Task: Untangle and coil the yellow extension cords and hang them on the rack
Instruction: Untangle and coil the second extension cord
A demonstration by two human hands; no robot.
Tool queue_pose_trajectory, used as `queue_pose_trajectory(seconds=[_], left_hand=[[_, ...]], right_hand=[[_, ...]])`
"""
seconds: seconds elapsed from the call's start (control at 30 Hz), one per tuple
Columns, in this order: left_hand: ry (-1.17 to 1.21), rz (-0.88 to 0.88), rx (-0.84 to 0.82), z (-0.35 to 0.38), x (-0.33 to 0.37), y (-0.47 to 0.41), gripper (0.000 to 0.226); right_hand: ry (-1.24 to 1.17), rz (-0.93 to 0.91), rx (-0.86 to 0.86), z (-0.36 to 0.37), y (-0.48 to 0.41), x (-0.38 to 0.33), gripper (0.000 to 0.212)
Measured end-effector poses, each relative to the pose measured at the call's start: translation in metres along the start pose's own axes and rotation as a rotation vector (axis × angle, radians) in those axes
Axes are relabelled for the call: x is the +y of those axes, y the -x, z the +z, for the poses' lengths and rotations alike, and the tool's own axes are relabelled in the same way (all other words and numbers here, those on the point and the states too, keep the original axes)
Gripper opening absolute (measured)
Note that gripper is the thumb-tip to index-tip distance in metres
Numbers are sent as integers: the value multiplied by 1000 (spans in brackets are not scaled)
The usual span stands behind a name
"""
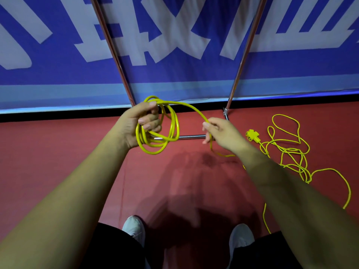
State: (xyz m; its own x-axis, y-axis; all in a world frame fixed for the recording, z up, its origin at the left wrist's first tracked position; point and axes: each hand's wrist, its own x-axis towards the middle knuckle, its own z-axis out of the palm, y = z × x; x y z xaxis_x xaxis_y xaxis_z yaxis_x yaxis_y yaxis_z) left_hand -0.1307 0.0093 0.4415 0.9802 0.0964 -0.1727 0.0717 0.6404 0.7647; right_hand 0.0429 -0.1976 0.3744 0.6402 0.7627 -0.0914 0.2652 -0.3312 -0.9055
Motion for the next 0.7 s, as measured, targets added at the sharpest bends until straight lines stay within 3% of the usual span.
queue_pose_trajectory(seconds=[0.13, 0.23, 0.33, 0.43, 0.57, 0.7], left_hand=[[-361, -259, -133, 5, -11, 9, 42], [-368, -354, -248, 11, -16, 11, 28], [-147, -214, -291, 15, -15, 7, 22], [220, -17, -320, 14, -12, 1, 17], [514, 176, -267, 15, -10, -3, 14], [621, 326, -178, 12, 4, 1, 12]], right_hand=[[-152, 65, 226, -4, -4, 1, 24], [-89, 73, 227, -1, -7, 0, 28], [-85, 116, 228, 4, -9, 1, 41], [-88, 199, 126, 6, -6, 2, 50], [62, 183, -87, 8, -2, 17, 28], [251, 310, -159, 7, 2, 50, 24]])
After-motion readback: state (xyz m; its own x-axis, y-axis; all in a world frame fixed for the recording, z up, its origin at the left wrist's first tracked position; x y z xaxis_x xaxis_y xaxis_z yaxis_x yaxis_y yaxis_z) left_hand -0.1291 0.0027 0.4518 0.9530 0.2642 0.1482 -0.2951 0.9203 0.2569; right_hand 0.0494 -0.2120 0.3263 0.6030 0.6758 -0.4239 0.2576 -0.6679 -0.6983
